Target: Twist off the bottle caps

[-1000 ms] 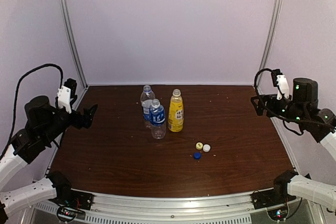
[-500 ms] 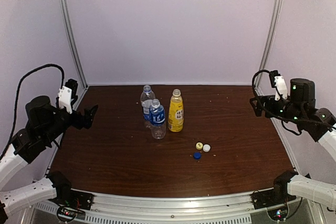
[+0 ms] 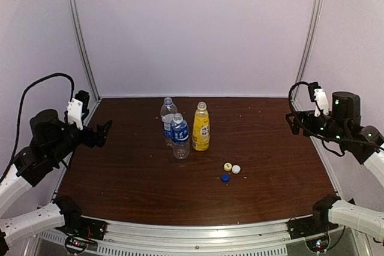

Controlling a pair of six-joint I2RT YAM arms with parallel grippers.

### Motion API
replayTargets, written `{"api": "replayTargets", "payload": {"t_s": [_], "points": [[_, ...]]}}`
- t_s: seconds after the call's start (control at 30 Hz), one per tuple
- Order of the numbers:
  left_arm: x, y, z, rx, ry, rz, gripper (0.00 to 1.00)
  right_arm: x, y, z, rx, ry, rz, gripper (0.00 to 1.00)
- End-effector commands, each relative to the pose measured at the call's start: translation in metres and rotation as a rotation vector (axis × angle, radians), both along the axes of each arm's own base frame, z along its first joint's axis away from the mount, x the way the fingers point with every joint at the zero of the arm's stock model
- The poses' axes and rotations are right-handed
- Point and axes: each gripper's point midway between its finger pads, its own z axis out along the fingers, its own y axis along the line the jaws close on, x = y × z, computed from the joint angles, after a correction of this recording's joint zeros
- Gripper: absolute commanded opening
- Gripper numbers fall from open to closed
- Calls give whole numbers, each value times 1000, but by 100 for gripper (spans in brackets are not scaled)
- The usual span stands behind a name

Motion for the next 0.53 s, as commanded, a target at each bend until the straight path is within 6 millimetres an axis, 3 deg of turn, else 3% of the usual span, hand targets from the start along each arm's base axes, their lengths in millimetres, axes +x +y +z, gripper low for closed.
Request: {"api": "replayTargets", "payload": {"t_s": [0.0, 0.5], "points": [[1, 1, 1, 6, -5, 10, 98, 1, -3, 1, 7, -19, -17, 100], [2, 4, 2, 12, -5, 24, 98, 2, -3, -3, 12, -1, -21, 100]]}}
